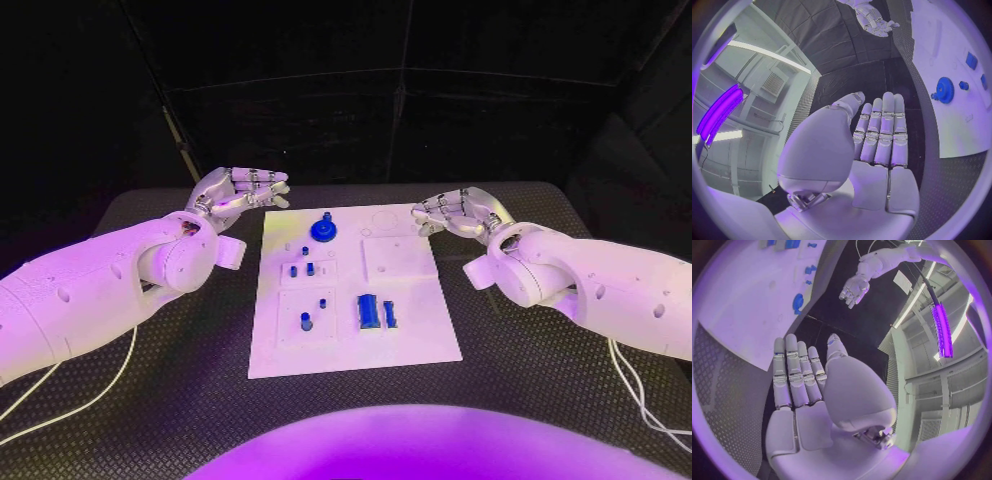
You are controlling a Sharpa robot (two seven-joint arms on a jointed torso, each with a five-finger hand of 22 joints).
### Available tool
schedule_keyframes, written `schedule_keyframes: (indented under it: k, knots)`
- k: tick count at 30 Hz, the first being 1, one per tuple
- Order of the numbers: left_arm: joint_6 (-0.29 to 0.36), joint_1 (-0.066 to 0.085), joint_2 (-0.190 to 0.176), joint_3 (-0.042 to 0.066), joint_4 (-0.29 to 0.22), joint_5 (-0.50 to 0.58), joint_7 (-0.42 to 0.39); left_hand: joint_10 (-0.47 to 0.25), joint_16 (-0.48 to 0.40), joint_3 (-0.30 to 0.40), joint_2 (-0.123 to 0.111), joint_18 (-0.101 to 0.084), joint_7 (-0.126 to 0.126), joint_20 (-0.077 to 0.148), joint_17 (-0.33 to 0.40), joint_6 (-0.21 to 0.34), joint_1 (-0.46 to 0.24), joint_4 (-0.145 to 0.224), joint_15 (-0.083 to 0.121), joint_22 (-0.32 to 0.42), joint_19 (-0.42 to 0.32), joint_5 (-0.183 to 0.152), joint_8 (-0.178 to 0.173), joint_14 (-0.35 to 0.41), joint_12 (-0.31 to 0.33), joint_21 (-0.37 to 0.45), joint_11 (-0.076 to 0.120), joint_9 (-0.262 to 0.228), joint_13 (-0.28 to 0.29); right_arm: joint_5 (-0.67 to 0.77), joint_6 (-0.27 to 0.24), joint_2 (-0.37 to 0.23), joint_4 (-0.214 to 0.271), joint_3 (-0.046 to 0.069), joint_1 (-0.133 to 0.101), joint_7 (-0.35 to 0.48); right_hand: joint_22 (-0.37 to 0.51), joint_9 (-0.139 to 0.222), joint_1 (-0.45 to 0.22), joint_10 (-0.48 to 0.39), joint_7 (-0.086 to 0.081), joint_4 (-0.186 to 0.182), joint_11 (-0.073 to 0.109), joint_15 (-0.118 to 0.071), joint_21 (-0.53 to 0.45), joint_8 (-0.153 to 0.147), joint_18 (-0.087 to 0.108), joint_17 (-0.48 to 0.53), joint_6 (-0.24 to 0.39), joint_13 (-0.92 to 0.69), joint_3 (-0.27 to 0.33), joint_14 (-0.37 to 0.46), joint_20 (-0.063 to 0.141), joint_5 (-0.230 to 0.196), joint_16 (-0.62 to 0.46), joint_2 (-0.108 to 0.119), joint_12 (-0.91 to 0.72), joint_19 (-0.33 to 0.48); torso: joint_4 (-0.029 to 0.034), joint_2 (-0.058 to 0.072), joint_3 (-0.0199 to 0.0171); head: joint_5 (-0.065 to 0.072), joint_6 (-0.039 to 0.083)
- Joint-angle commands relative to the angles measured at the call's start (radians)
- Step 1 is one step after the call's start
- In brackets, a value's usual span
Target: Assemble the parts on the task board
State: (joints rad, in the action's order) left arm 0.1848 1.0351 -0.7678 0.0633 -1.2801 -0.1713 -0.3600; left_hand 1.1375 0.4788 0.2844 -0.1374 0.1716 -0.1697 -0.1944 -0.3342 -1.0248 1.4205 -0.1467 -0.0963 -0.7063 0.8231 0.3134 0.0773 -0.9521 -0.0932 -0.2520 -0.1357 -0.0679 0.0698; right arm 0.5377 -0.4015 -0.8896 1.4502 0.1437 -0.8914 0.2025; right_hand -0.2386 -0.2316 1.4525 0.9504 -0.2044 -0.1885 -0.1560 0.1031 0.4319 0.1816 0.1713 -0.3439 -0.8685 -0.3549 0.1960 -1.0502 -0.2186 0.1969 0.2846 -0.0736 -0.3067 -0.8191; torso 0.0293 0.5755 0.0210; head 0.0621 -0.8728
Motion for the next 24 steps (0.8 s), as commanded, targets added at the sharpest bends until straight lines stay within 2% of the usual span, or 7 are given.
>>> schedule_keyframes:
  k: [1,6,10,18,19,21,24]
  knots:
    - [0.016,0.0,0.021,0.002,0.034,0.081,-0.063,-0.01,-0.1,-0.009,0.005,0.003,0.005,-0.03,0.05,0.01,-0.006,-0.004,-0.024,0.067,-0.045,-0.002,-0.006,0.009,0.018,0.073,-0.007,0.001,-0.004,-0.165,0.068,0.044,-0.066,0.001,-0.006,0.152,0.042,0.037,0.004,0.025,0.004,0.026,-0.003,0.024,-0.066,-0.036,0.014,0.07,-0.023,0.09,0.001,0.016,-0.022,-0.009,-0.089,-0.008,0.051,0.002,-0.0045,-0.034,0.0069,0.001,0.005]
    - [0.058,-0.006,0.068,0.002,0.112,0.104,-0.1,-0.081,-0.27,-0.072,0.015,0.013,0.016,-0.089,0.143,0.05,-0.013,-0.003,-0.048,0.207,-0.139,-0.014,-0.012,0.045,0.03,0.191,-0.034,0.003,-0.007,-0.209,0.089,0.151,-0.216,0.002,-0.011,0.209,0.09,0.081,-0.012,0.026,-0.004,0.063,-0.012,0.04,-0.141,-0.088,0.011,0.15,-0.038,0.19,0.0,0.035,-0.04,-0.018,-0.177,-0.018,0.116,0.003,-0.0041,-0.053,0.009,-0.001,0.048]
    - [0.099,-0.014,0.109,0.002,0.172,0.121,-0.122,-0.177,-0.378,-0.166,0.055,-0.007,0.026,-0.097,0.202,0.107,-0.013,0.003,-0.054,0.359,-0.287,-0.144,-0.015,0.07,0.031,0.196,-0.039,0.004,-0.008,-0.245,0.101,0.236,-0.326,0.002,-0.012,0.238,0.127,0.115,-0.039,-0.001,0.002,0.092,-0.018,0.059,-0.203,-0.119,0.011,0.216,-0.027,0.252,0.003,0.079,-0.057,-0.029,-0.222,-0.02,0.175,0.018,-0.0043,-0.066,0.0081,-0.008,0.069]
    - [0.132,-0.025,0.16,0.003,0.23,0.138,-0.139,-0.278,-0.417,-0.262,0.09,-0.036,0.017,-0.098,0.242,0.168,-0.015,0.003,-0.051,0.493,-0.433,-0.15,-0.017,0.121,0.035,0.206,-0.023,0.005,-0.009,-0.266,0.132,0.306,-0.396,0.002,-0.012,0.253,0.171,0.161,-0.088,-0.01,0.004,0.13,-0.024,0.067,-0.279,-0.121,0.009,0.282,0.005,0.293,0.008,0.121,-0.068,-0.05,-0.224,-0.027,0.231,0.03,-0.0022,-0.071,0.0009,-0.016,0.097]
    - [0.092,-0.024,0.155,0.001,0.224,0.107,-0.095,-0.532,-0.479,-0.284,0.137,-0.069,0.063,-0.011,0.334,0.422,-0.436,0.045,-0.007,0.555,-0.546,-0.197,-0.077,0.365,0.093,0.252,0.024,0.068,-0.07,-0.226,0.091,0.301,-0.392,0.001,-0.01,0.208,0.239,0.232,-0.491,-0.287,0.064,0.188,0.031,0.015,-0.322,-0.182,-0.052,0.344,0.259,0.355,-0.053,0.395,0.022,-0.091,-0.285,0.003,0.307,0.266,-0.0027,-0.068,0.0046,-0.014,0.09]
    - [0.096,-0.024,0.153,0.001,0.219,0.107,-0.095,-0.558,-0.479,-0.284,0.137,-0.069,0.066,-0.001,0.334,0.446,-0.469,0.05,-0.003,0.562,-0.556,-0.201,-0.077,0.39,0.093,0.252,0.028,0.068,-0.07,-0.228,0.087,0.3,-0.388,0.0,-0.011,0.208,0.239,0.232,-0.526,-0.312,0.068,0.188,0.034,0.012,-0.328,-0.182,-0.052,0.344,0.281,0.355,-0.058,0.419,0.024,-0.096,-0.285,0.074,0.307,0.283,-0.003,-0.067,0.0043,-0.015,0.092]
    - [0.121,-0.022,0.145,-0.003,0.193,0.11,-0.099,-0.628,-0.479,-0.284,0.137,-0.08,0.078,0.023,0.334,0.516,-0.585,0.059,0.009,0.579,-0.587,-0.216,-0.077,0.458,0.093,0.252,0.042,0.068,-0.07,-0.244,0.064,0.29,-0.362,-0.007,-0.019,0.214,0.239,0.232,-0.642,-0.391,0.085,0.188,0.049,-0.002,-0.341,-0.182,-0.053,0.344,0.355,0.355,-0.075,0.497,0.048,-0.109,-0.285,0.074,0.307,0.35,-0.0049,-0.065,0.0025,-0.018,0.106]
